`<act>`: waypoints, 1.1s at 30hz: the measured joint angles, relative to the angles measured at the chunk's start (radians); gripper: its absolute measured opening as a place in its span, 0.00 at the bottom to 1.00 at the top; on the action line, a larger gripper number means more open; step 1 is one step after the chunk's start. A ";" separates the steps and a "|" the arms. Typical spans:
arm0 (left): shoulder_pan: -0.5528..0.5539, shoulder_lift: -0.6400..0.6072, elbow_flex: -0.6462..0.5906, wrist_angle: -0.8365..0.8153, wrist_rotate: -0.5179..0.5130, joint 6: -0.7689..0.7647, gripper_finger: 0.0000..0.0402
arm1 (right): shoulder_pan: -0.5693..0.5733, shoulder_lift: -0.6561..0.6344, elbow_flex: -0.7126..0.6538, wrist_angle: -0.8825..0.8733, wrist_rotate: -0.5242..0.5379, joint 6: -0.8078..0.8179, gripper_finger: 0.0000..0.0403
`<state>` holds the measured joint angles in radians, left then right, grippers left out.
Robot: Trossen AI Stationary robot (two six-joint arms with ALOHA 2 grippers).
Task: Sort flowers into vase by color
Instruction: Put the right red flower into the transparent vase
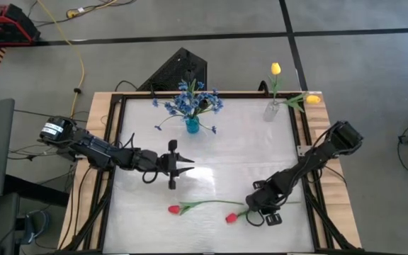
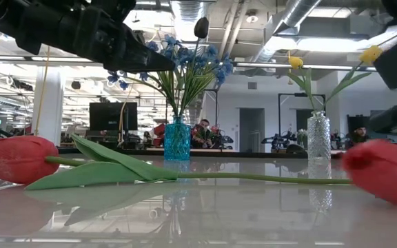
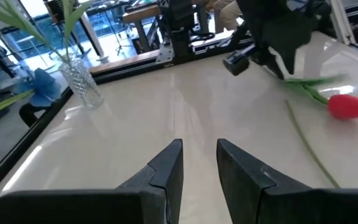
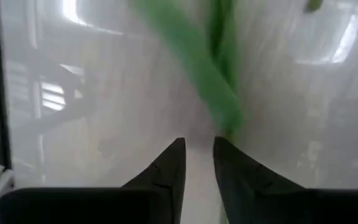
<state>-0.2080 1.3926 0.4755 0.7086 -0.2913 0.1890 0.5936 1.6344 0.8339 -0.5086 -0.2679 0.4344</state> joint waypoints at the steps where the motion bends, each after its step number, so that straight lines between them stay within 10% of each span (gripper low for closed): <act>1: 0.003 0.000 0.000 0.000 0.000 0.000 0.22 | 0.001 0.000 0.001 0.002 -0.006 0.006 0.27; 33: 0.009 0.000 0.000 -0.022 0.024 -0.028 0.22 | 0.058 -0.016 -0.001 -0.016 0.169 0.040 0.27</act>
<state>-0.1993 1.3926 0.4755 0.6868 -0.2668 0.1612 0.6518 1.6179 0.8333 -0.5249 -0.0989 0.4743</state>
